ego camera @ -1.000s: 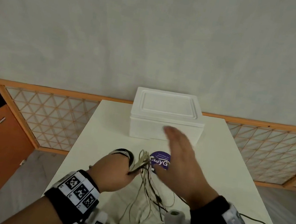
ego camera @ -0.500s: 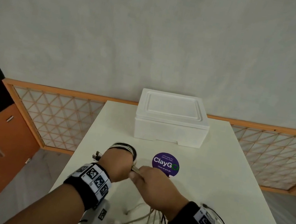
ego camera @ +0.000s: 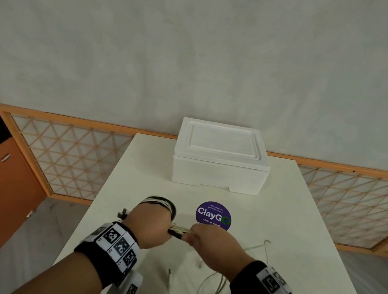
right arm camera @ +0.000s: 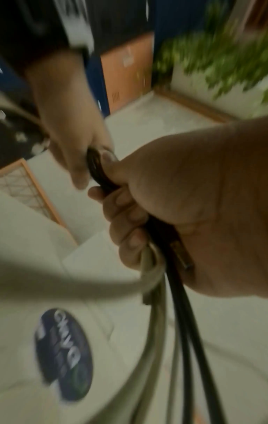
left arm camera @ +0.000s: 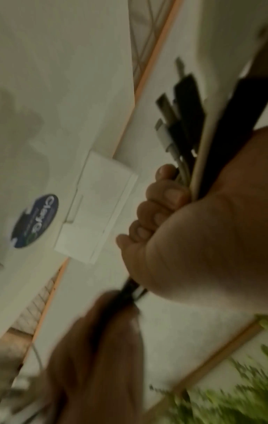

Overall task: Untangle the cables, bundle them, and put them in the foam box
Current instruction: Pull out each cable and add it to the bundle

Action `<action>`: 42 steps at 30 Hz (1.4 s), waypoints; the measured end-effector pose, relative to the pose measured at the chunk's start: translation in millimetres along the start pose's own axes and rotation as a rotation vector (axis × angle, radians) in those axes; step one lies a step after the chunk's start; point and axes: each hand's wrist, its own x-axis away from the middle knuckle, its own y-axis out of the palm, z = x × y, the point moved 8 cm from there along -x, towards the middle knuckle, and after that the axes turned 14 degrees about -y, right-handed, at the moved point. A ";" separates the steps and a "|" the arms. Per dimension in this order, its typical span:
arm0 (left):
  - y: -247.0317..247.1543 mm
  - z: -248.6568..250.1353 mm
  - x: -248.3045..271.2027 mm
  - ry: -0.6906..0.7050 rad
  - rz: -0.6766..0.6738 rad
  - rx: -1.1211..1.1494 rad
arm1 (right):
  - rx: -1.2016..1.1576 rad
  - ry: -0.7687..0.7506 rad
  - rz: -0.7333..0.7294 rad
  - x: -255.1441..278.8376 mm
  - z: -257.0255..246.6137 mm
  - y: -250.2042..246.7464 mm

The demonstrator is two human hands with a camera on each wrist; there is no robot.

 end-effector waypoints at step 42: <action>-11.0 24.1 -0.6 -0.049 -0.391 1.829 | -0.213 -0.287 0.102 -12.9 -43.9 -10.1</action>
